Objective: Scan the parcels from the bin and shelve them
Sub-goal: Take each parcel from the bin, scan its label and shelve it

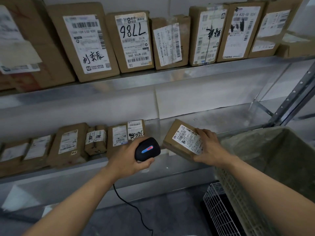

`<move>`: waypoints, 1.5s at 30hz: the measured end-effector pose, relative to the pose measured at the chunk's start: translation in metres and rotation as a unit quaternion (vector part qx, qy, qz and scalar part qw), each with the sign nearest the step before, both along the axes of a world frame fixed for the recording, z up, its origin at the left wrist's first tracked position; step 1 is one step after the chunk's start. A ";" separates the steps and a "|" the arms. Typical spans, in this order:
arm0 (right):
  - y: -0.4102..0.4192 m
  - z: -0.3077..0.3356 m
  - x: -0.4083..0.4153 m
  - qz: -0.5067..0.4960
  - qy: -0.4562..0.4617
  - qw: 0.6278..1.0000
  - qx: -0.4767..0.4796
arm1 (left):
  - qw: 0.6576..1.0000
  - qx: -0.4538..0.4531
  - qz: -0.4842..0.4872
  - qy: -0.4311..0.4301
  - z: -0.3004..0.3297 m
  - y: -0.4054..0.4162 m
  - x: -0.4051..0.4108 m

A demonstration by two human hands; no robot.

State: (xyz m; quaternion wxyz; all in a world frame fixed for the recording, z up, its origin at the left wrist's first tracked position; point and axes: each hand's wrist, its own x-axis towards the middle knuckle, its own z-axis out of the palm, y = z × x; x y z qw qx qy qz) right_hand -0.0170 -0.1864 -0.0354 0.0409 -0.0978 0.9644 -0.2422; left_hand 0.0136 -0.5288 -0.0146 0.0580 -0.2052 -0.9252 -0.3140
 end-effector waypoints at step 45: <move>-0.159 -0.052 -0.092 -0.209 -0.056 0.968 -0.124 | 0.984 0.107 0.090 -0.115 -0.042 -0.057 -0.014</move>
